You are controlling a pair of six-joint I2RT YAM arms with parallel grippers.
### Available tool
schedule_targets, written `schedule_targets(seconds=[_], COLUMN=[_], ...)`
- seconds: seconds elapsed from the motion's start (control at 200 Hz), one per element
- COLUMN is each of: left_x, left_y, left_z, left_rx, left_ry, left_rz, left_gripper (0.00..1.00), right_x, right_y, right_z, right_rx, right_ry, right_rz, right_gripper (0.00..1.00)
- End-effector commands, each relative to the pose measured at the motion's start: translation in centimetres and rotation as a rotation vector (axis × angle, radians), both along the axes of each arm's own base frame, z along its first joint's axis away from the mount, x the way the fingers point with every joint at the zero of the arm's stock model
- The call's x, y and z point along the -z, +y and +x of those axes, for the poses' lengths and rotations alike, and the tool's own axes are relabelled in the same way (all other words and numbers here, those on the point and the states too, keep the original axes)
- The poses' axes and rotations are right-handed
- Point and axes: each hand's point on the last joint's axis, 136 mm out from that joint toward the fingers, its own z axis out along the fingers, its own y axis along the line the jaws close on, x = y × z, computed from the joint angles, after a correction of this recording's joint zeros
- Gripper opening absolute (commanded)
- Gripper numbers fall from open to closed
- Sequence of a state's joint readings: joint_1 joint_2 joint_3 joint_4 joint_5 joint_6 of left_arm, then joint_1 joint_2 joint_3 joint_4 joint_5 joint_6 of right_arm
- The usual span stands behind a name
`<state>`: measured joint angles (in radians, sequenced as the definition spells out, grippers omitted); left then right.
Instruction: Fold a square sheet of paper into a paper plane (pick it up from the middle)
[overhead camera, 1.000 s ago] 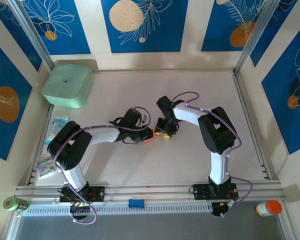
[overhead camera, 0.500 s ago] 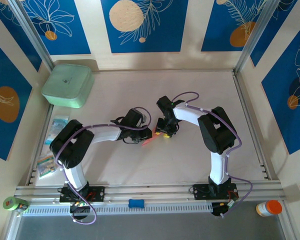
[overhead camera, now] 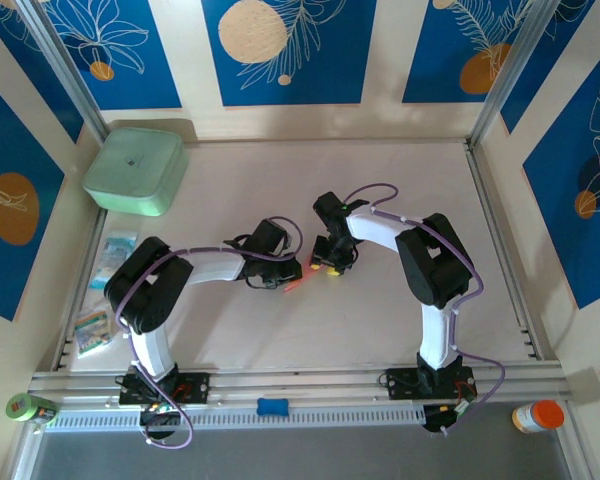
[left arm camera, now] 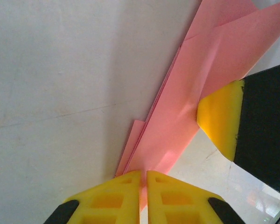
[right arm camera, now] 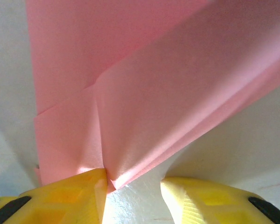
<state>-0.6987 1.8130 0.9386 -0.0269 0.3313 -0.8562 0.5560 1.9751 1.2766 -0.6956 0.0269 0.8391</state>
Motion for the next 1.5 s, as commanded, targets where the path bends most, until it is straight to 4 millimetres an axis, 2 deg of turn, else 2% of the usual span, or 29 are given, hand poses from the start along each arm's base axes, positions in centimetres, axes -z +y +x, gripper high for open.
schedule_targets(seconds=[0.0, 0.215, 0.325, 0.415, 0.515, 0.61, 0.695, 0.78, 0.865, 0.915, 1.006, 1.106, 1.261, 1.496], left_x=[0.9, 1.5, 2.1, 2.5, 2.8, 3.0, 3.2, 3.3, 3.4, 3.3, 3.3, 3.5, 3.7, 3.7], left_y=[0.3, 1.0, 1.7, 2.3, 2.5, 2.5, 2.4, 2.5, 2.5, 2.6, 2.5, 2.6, 3.0, 2.7], left_z=[-0.4, -1.0, -1.4, -1.7, -1.8, -1.8, -1.8, -1.9, -1.8, -1.8, -1.8, -1.9, -2.1, -2.1], left_rx=[0.003, 0.004, 0.012, 0.019, 0.026, 0.028, 0.031, 0.027, 0.022, 0.017, 0.001, -0.026, -0.077, -0.119], left_ry=[0.028, 0.052, 0.066, 0.075, 0.078, 0.084, 0.089, 0.094, 0.094, 0.095, 0.1, 0.12, 0.143, 0.166], left_rz=[0.043, 0.08, 0.129, 0.169, 0.195, 0.203, 0.21, 0.216, 0.218, 0.218, 0.214, 0.21, 0.214, 0.184], left_gripper=[0.12, 0.11, 0.11, 0.11, 0.1, 0.1, 0.1, 0.1, 0.09, 0.09, 0.09, 0.1, 0.1, 0.1], right_x=[7.6, 7.3, 5.8, 3.4, -0.6, -4.4, -7.0, -8.2, -8.2, -7.9, -7.5, -7.1, -5.5, -3.5], right_y=[-4.9, -4.5, -3.6, -2.6, -1.3, -1.1, -1.3, -0.6, 0.5, 1.3, 2.6, 3.7, 4.8, 5.0], right_z=[-4.0, -3.9, -3.1, -1.8, -0.1, 0.9, 1.0, 0.3, -0.5, -1.0, -1.1, -0.6, -0.1, 0.3], right_rx=[-0.003, -0.011, -0.015, -0.016, -0.015, -0.003, -0.002, -0.027, -0.044, -0.049, -0.033, -0.019, -0.01, -0.009], right_ry=[0.16, 0.154, 0.123, 0.074, -0.017, -0.111, -0.193, -0.243, -0.264, -0.262, -0.266, -0.282, -0.255, -0.222], right_rz=[-0.239, -0.219, -0.166, -0.093, 0.031, 0.123, 0.19, 0.258, 0.315, 0.351, 0.402, 0.437, 0.44, 0.419], right_gripper=[0.42, 0.42, 0.42, 0.42, 0.43, 0.45, 0.46, 0.46, 0.41, 0.32, 0.21, 0.12, 0.06, 0.04])
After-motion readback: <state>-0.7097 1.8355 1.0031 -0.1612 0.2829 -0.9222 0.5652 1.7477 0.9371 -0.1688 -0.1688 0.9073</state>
